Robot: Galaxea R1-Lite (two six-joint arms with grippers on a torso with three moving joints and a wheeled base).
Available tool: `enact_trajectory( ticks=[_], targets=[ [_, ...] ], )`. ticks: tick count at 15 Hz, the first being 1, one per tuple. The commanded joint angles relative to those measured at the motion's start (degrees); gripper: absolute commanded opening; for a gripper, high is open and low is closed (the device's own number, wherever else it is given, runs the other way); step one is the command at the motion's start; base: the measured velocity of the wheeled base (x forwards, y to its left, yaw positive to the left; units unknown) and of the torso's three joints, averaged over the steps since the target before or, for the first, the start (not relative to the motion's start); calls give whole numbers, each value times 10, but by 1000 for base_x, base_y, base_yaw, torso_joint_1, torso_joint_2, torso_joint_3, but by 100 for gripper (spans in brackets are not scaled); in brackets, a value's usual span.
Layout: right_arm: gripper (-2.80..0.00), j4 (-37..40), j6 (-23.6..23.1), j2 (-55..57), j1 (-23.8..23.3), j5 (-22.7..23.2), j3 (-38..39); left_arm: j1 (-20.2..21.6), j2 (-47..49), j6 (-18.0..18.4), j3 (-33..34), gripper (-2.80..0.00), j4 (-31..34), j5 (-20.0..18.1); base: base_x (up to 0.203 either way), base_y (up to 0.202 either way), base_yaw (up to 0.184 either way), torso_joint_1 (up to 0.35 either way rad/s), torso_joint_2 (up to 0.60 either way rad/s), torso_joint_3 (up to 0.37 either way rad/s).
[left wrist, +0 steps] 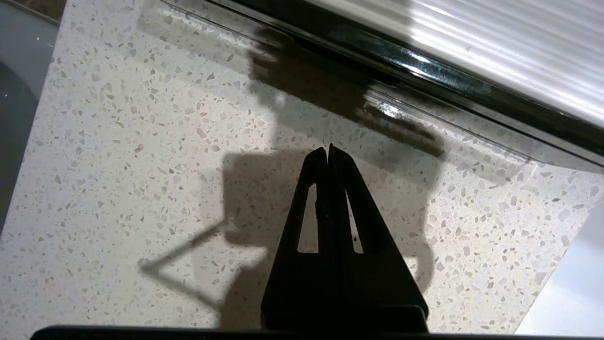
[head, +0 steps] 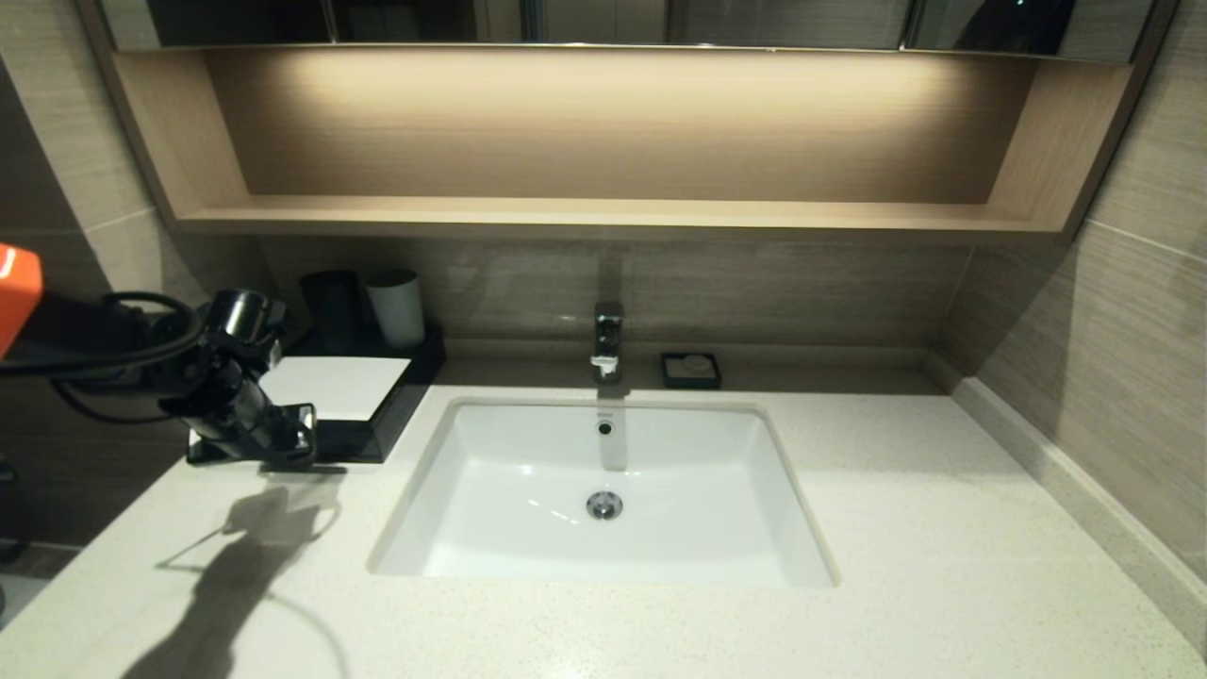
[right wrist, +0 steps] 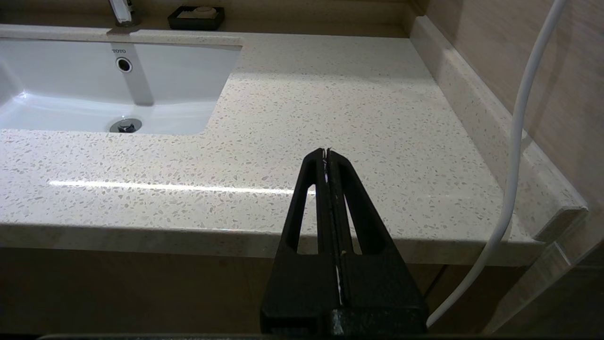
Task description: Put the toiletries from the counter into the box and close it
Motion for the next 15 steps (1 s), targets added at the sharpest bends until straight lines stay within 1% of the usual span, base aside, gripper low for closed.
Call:
enact_trajectory(
  ticks=[1,3,6,8,10,12,14,15],
  targets=[
    [-280,0,0,0,1,0,1,2,-27,4,9,-280,7,1,0,0,0,0,0,0],
    [-280,0,0,0,0,0,1,1,-55,5,26,-280,15,0,0,0,0,0,0,0],
    [-280,0,0,0,0,0,1,1,-112,2,72,-280,14,0,0,0,0,0,0,0],
    [-280,0,0,0,0,0,1,0,-166,0,110,-280,10,-3,0,0,0,0,0,0],
    [-280,0,0,-1,0,0,1,-4,-222,-1,162,-280,0,-6,0,0,0,0,0,0],
    [-280,0,0,-1,0,0,1,-6,-269,1,223,-280,-29,-5,0,0,0,0,0,0],
    [-280,0,0,-1,0,0,1,-6,-312,7,278,-280,-81,-4,0,0,0,0,0,0],
    [-280,0,0,-1,0,0,1,-7,-328,12,295,-280,-98,-3,0,0,0,0,0,0]
  ],
)
